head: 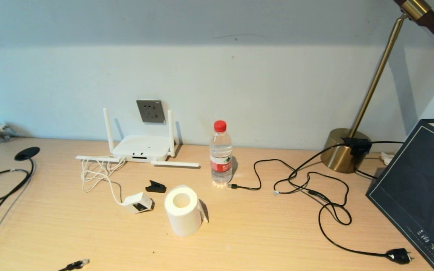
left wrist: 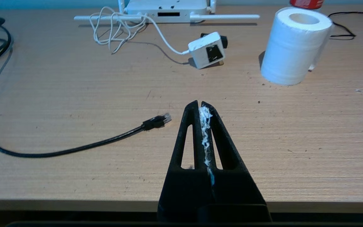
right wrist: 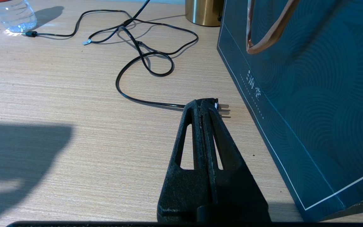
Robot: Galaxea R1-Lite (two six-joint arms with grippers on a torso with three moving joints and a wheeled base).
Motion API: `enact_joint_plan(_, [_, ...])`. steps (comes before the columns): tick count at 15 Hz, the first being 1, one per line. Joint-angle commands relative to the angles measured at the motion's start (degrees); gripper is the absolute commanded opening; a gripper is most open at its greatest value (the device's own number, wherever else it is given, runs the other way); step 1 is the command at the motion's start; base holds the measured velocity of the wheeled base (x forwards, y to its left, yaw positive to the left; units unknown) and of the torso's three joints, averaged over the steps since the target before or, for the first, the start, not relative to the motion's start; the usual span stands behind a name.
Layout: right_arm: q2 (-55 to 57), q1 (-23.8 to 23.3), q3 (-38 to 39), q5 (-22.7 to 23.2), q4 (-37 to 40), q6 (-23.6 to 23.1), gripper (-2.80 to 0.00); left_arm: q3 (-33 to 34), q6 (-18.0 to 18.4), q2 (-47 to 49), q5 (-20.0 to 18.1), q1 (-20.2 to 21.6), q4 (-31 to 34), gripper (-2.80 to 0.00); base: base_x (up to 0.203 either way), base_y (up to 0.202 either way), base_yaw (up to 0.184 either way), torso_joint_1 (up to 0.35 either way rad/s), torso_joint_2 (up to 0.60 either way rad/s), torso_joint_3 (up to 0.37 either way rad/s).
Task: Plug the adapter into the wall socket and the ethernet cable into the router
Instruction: Pick up plug
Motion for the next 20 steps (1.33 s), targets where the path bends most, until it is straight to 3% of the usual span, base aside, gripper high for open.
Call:
enact_joint_plan(1, [0.0, 0.0, 0.0, -0.1, 0.0, 0.0, -2.8, -8.3, 0.2, 2.6, -2.7, 0.0, 0.4, -2.8, 0.0, 0.0, 0.0, 0.0, 0.0, 0.0])
enact_joint_plan(8, [0.0, 0.0, 0.0, -0.1, 0.0, 0.0, -2.8, -36.1, 6.3, 45.7, -8.5, -7.1, 1.7, -2.8, 0.0, 0.0, 0.0, 0.0, 0.0, 0.0])
enact_joint_plan(11, [0.0, 0.0, 0.0, -0.1, 0.0, 0.0, -2.8, -50.0, 11.9, 66.2, -14.7, -5.1, 1.8, -2.8, 0.0, 0.0, 0.0, 0.0, 0.0, 0.0])
enact_joint_plan(13, [0.0, 0.0, 0.0, -0.1, 0.0, 0.0, -2.8, -59.3, 21.0, 78.7, -23.4, -0.5, 2.0, -2.8, 0.0, 0.0, 0.0, 0.0, 0.0, 0.0])
enact_joint_plan(15, [0.0, 0.0, 0.0, 0.0, 0.0, 0.0, -2.8, -66.0, 35.1, 87.6, -35.0, 3.8, 4.0, -2.8, 0.0, 0.0, 0.0, 0.0, 0.0, 0.0])
enact_joint_plan(16, [0.0, 0.0, 0.0, 0.0, 0.0, 0.0, -2.8, -67.8, 41.5, 89.8, -40.7, 5.1, 8.4, -2.8, 0.0, 0.0, 0.0, 0.0, 0.0, 0.0])
enact_joint_plan(17, [0.0, 0.0, 0.0, -0.1, 0.0, 0.0, -2.8, -68.8, 45.8, 90.9, -42.7, 5.4, 13.0, -2.8, 0.0, 0.0, 0.0, 0.0, 0.0, 0.0])
enact_joint_plan(18, [0.0, 0.0, 0.0, 0.0, 0.0, 0.0, -2.8, -69.7, 49.8, 92.0, -43.4, 5.1, 17.1, 0.0, 0.0, 0.0, 0.0, 0.0, 0.0, 0.0])
enact_joint_plan(20, [0.0, 0.0, 0.0, 0.0, 0.0, 0.0, -2.8, -72.4, 57.6, 94.0, -43.6, 4.8, 25.9, 0.0, 0.0, 0.0, 0.0, 0.0, 0.0, 0.0])
